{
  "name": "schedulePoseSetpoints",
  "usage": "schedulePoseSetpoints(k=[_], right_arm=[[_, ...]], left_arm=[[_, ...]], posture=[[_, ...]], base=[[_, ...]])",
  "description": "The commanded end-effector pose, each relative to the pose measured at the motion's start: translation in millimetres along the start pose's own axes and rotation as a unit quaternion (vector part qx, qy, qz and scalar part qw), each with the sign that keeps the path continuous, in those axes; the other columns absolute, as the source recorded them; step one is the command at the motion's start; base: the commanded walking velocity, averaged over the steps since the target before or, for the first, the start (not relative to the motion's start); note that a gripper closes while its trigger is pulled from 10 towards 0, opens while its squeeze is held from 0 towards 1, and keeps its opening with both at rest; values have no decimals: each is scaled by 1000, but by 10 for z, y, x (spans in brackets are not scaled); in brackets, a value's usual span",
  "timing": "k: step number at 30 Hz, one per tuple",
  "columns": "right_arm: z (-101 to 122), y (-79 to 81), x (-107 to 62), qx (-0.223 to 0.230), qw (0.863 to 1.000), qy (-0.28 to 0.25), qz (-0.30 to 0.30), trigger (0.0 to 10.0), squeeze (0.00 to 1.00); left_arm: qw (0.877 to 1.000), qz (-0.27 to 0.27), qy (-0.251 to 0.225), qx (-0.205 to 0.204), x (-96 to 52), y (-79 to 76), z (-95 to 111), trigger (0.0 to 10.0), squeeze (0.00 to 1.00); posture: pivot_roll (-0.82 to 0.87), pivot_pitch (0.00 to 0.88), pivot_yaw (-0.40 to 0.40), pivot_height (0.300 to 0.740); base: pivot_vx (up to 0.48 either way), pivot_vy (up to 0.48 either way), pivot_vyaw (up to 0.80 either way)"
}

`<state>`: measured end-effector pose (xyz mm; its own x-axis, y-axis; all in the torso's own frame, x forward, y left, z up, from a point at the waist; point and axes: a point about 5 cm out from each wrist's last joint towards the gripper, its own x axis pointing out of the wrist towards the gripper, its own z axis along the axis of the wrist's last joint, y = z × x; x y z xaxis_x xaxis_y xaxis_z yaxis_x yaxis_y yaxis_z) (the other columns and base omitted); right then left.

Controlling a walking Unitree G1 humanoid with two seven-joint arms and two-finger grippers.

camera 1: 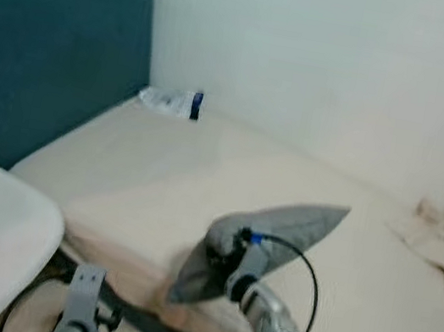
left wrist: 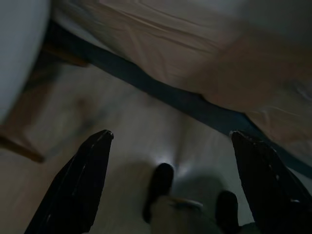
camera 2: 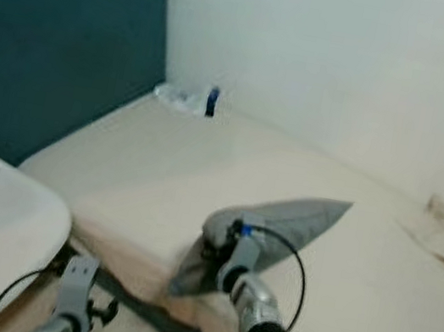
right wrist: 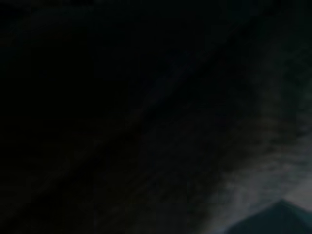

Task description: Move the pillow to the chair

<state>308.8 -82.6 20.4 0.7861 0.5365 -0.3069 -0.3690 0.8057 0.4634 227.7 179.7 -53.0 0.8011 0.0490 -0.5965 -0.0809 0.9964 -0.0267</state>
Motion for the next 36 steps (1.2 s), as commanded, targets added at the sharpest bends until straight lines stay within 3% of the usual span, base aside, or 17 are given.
schedulePoseSetpoints(k=[1, 7, 11, 14, 16, 17, 20, 22, 28, 31, 32, 36], right_arm=[[42, 30, 18, -5, 1000, -3, 18, 10000, 0], [-27, 137, 29, -4, 998, 7, 70, 10000, 0], [-256, 226, -10, -32, 990, 68, 118, 10000, 0], [-419, 292, -58, -51, 980, 108, 161, 10000, 0], [-560, 353, -113, -78, 965, 143, 204, 10000, 0], [-560, 353, -113, -78, 965, 143, 204, 10000, 0], [-788, 379, -216, -109, 941, 214, 238, 10000, 0], [-865, 330, -257, -125, 936, 246, 220, 10000, 0], [-941, 178, -328, -137, 937, 279, 160, 10000, 0], [-1029, -32, -457, -142, 937, 307, 83, 10000, 0], [-1029, -32, -457, -142, 937, 307, 83, 10000, 0], [-1110, -248, -620, -85, 947, 309, -11, 10000, 0]], left_arm=[[1000, -5, 6, 3, -14, -29, -44, 10000, 0], [999, 5, 35, 35, -59, 20, -176, 10000, 0], [995, 28, 81, 44, -152, 140, -391, 10000, 0], [993, 39, 102, 50, -209, 207, -498, 10000, 0], [991, 50, 119, 48, -259, 267, -583, 10000, 0], [991, 50, 119, 48, -259, 267, -583, 10000, 0], [984, 78, 152, 48, -372, 401, -750, 10000, 0], [981, 88, 167, 49, -422, 445, -820, 10000, 0], [977, 95, 184, 50, -473, 470, -896, 10000, 0], [973, 96, 203, 59, -525, 475, -976, 10000, 0], [973, 96, 203, 59, -525, 475, -976, 10000, 0], [969, 91, 218, 70, -577, 471, -1051, 10000, 0]], posture=[[190, 0, -89, 740], [185, 0, -88, 740], [181, 0, -88, 740], [181, 0, -88, 740], [186, 0, -90, 740], [186, 0, -90, 740], [188, 0, -94, 740], [189, 0, -94, 740], [191, 0, -98, 740], [191, 0, -100, 740], [191, 0, -100, 740], [183, 0, -96, 740]], base=[[0, 0, 775], [0, 0, 775], [0, 0, 773], [0, 0, 773], [0, 0, 775], [0, 0, 775], [0, 0, 769], [0, 0, 772], [0, 0, 778], [0, 0, 775], [0, 0, 775], [0, 0, 775]])
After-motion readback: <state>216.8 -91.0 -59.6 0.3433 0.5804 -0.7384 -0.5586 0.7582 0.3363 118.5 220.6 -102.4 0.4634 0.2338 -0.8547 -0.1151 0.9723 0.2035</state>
